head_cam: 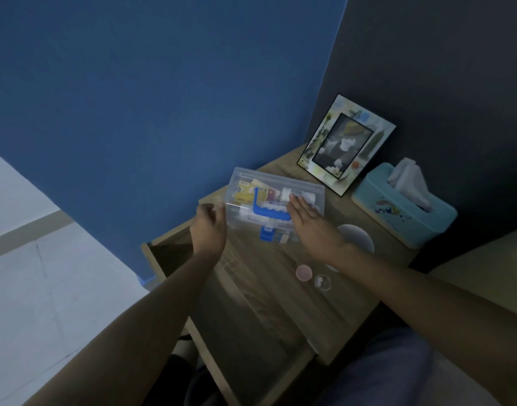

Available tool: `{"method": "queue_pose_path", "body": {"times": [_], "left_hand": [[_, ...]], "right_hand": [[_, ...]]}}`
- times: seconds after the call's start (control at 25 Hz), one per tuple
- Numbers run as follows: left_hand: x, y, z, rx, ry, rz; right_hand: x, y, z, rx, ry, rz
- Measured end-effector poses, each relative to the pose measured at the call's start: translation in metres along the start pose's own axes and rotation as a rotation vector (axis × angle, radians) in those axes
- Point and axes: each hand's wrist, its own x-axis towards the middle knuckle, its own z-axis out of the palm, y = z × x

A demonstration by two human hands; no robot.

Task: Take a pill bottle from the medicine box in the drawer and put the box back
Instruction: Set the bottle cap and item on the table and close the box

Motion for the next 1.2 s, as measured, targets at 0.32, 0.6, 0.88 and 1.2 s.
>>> {"method": "queue_pose_path", "body": {"times": [0.32,0.6,0.88,1.2], "left_hand": [[-0.033,-0.019,0.044,-0.283,-0.480,-0.237],[-0.040,-0.009,0.051,-0.873,-0.454,-0.488],[-0.036,-0.011,0.047,-0.768,-0.414,-0.335],[-0.029,-0.013,0.044,-0.615,-0.468,-0.220]], "right_hand": [[0.001,-0.004,0.005,0.031,0.050,0.012],[0.009,-0.001,0.011,0.064,0.048,-0.010],[0.011,0.001,0.013,0.039,0.092,-0.027],[0.016,0.003,-0.003,-0.024,0.159,0.005]]}}
